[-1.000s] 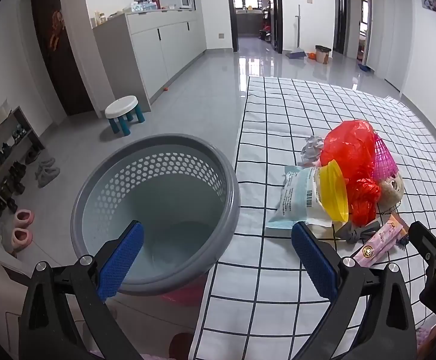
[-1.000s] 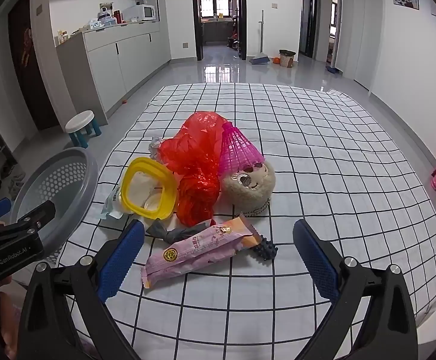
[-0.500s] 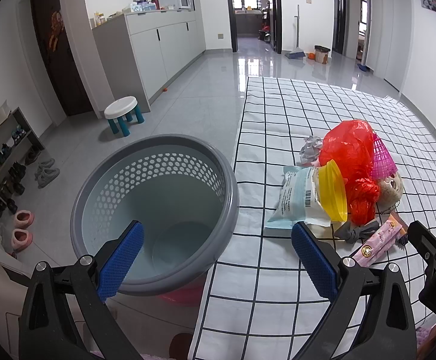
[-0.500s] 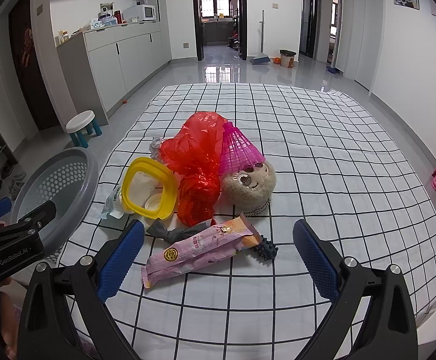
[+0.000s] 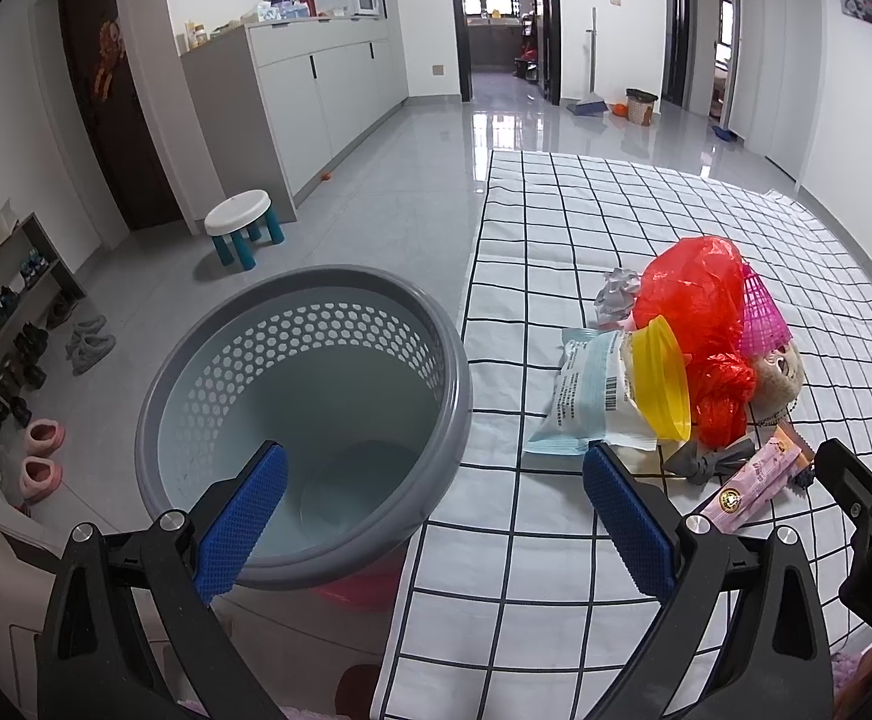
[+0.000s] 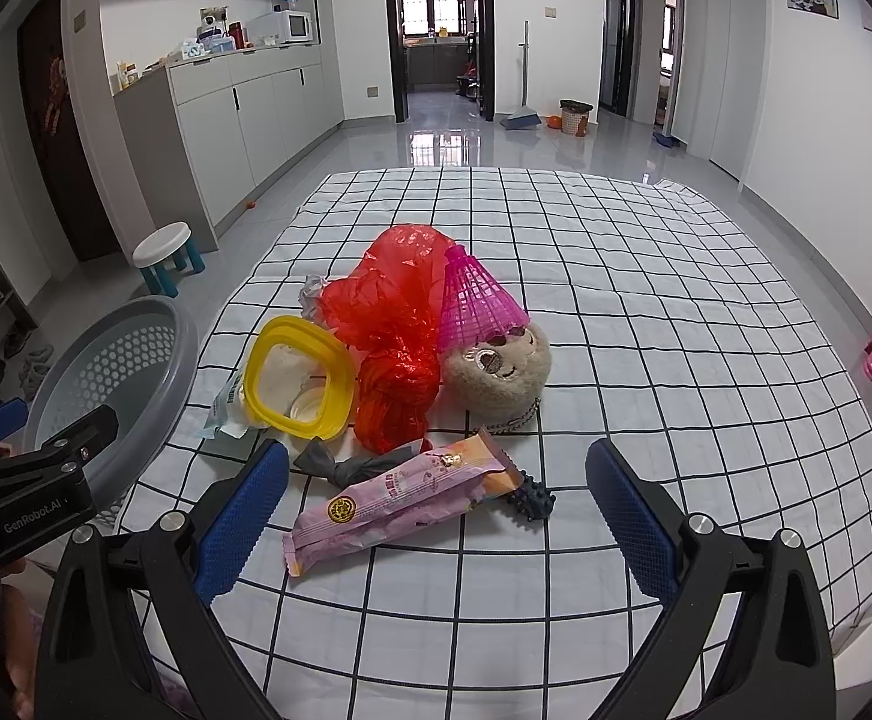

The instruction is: Collect trash

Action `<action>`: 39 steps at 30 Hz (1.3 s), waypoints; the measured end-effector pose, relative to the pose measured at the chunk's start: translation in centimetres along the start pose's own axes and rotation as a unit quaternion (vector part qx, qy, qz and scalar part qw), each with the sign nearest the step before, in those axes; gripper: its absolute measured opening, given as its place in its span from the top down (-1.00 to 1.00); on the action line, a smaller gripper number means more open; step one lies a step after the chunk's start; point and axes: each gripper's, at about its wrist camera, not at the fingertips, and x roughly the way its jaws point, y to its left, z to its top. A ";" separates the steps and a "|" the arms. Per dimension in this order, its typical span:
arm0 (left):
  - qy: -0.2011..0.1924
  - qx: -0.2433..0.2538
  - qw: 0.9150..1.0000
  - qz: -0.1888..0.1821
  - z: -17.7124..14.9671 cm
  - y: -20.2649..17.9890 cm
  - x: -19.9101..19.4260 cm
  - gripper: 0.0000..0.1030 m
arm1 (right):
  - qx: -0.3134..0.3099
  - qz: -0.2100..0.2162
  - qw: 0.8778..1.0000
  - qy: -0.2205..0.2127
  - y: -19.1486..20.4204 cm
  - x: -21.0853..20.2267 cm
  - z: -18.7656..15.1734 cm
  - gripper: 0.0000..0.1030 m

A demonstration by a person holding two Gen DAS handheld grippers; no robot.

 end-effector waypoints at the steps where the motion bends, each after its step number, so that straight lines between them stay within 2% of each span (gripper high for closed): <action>1: 0.000 0.000 1.000 0.000 0.0 0.0 0.0 -0.88 | 0.000 0.002 1.000 0.000 -0.1 -0.2 0.0 -0.84; 39: -0.015 -0.009 1.000 0.005 0.2 0.2 -0.7 -0.88 | 0.001 0.006 1.000 0.000 -0.2 -0.1 0.0 -0.84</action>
